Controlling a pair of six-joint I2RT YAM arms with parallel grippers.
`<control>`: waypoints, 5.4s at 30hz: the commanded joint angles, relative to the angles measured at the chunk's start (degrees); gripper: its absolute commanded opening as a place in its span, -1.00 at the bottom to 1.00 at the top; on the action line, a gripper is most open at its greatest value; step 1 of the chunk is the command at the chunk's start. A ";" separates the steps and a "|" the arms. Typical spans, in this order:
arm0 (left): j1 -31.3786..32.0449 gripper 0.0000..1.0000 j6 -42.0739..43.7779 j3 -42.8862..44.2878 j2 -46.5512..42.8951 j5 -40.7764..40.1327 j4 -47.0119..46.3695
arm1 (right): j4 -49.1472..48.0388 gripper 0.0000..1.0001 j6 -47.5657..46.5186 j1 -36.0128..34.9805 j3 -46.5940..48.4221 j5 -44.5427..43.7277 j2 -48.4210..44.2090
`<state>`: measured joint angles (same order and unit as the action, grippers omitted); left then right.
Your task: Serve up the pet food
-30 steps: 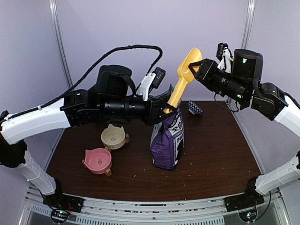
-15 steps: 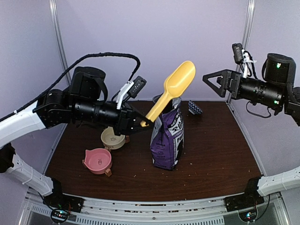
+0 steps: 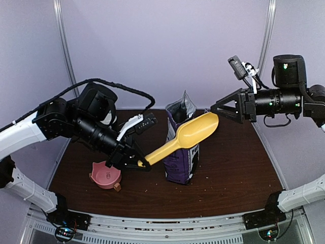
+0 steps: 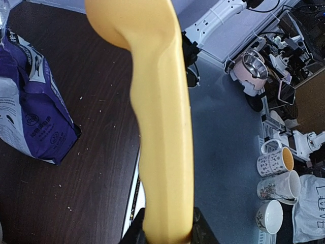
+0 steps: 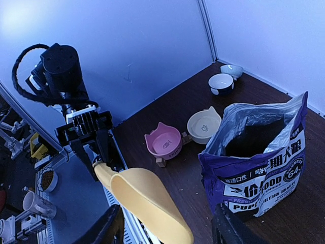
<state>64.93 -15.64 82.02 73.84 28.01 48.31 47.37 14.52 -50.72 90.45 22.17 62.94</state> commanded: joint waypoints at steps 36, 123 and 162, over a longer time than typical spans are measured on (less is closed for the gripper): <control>-0.33 -0.98 3.25 -1.67 -1.42 3.43 -1.58 | 8.93 -0.77 -7.00 0.22 -0.85 6.92 1.54; -9.75 -0.63 -18.02 -16.97 -12.25 -2.65 -49.78 | -24.86 -0.18 10.55 1.07 -15.19 2.40 -3.55; -24.94 -0.72 -20.00 -21.17 -22.88 -6.93 -38.82 | 11.37 -1.00 16.16 2.22 16.49 -39.09 33.48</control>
<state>40.42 -35.73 60.42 52.14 21.50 11.70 56.29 30.87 -49.60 105.82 -14.02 96.57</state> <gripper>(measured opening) 0.235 0.029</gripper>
